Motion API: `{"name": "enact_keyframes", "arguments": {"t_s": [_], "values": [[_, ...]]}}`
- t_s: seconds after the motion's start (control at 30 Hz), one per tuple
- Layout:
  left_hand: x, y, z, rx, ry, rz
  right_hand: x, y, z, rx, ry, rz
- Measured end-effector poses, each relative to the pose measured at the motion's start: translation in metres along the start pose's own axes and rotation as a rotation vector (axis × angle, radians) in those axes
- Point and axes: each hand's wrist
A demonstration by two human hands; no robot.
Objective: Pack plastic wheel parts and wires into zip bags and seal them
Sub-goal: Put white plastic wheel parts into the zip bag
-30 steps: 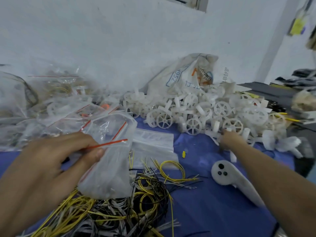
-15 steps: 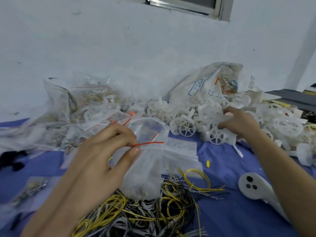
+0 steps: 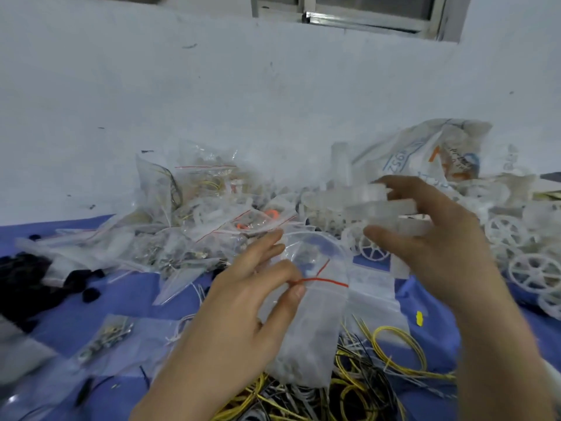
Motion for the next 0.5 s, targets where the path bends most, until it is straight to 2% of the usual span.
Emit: {"name": "enact_keyframes", "arguments": {"t_s": [0.07, 0.13, 0.37, 0.5], "values": [[0.001, 0.0, 0.0, 0.023, -0.006, 0.004, 0.002, -0.003, -0.001, -0.168, -0.219, 0.013], [0.003, 0.0, 0.0, 0.049, 0.007, -0.004, 0.007, -0.004, -0.004, -0.272, -0.272, 0.009], [-0.001, -0.001, -0.003, 0.025, -0.016, 0.069, 0.018, -0.003, -0.004, -0.384, -0.331, 0.048], [-0.003, -0.001, -0.003, 0.085, 0.011, 0.089, 0.016, -0.002, -0.002, -0.411, -0.33, 0.098]]}}
Point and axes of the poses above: each hand's wrist, its own y-axis towards the middle knuckle, its own x-axis out of the palm, z = x × y, and after that the axes turned 14 degrees about -y, right-handed
